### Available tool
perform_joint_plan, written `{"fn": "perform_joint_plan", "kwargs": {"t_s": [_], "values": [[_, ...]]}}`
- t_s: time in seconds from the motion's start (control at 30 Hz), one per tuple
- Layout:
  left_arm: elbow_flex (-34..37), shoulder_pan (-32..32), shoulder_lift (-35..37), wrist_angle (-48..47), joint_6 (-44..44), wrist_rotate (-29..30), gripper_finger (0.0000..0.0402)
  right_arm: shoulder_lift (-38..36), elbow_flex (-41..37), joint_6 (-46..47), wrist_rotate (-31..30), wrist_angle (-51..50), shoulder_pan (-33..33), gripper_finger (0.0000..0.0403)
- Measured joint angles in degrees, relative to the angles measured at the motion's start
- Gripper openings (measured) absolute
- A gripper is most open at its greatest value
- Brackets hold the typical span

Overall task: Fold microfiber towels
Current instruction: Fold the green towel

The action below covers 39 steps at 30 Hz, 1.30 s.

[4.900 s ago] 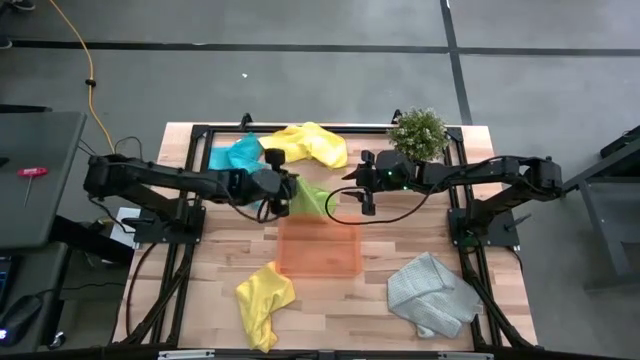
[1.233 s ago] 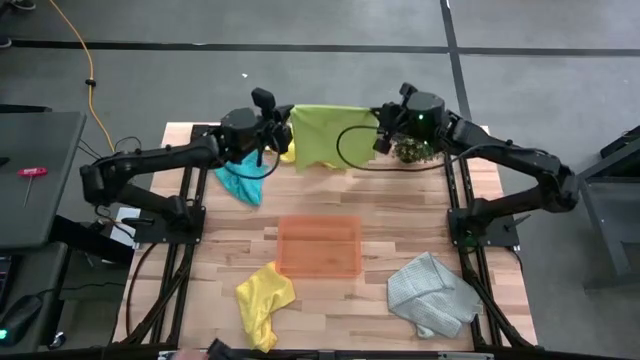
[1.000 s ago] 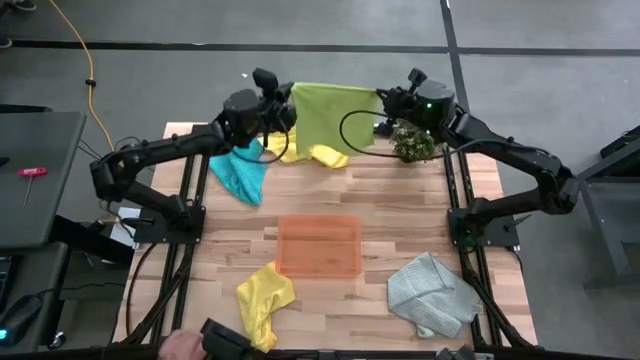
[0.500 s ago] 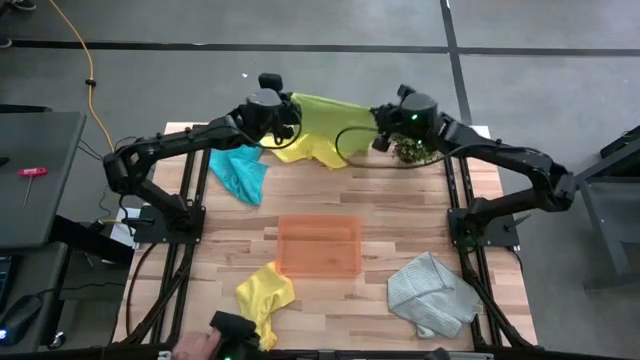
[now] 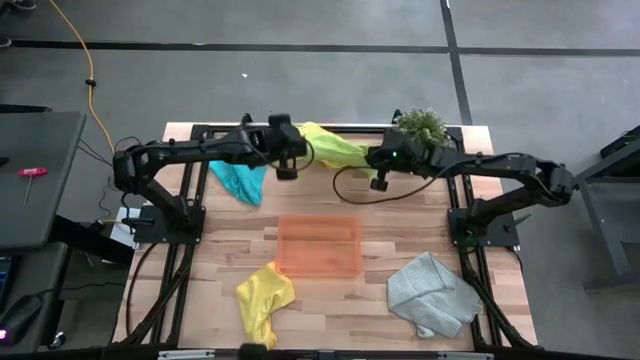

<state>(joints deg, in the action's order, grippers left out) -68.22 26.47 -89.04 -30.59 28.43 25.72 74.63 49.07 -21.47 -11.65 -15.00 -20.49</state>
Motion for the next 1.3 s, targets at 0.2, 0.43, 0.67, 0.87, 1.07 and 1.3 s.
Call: {"fn": "perform_joint_plan", "kwargs": {"t_s": [0.2,0.43,0.67,0.87,1.07,1.3], "values": [[3.7,-6.9,-0.1,-1.3,-10.2,-6.5,0.0,0.0,-0.5,1.7,2.4,-3.3,4.7,0.0],[12.4,-13.0,-0.2,2.9,-15.8,-9.6,0.0,0.0,-0.5,7.7,8.7,-10.3,7.2,0.0],[15.7,-15.4,-0.2,5.3,-20.7,-8.8,0.0,0.0,-0.5,12.3,13.2,-13.1,8.2,0.0],[15.6,-17.2,1.3,3.7,-21.5,-13.0,0.0,0.0,-0.5,15.6,17.8,-16.9,8.7,0.0],[15.6,-18.1,2.5,1.8,-23.0,-13.2,0.0,0.0,-0.4,16.7,19.1,-17.0,9.3,0.0],[15.6,-15.6,6.0,5.3,-21.8,-2.1,0.0,0.0,-0.3,18.0,10.6,-16.0,7.7,0.0]]}}
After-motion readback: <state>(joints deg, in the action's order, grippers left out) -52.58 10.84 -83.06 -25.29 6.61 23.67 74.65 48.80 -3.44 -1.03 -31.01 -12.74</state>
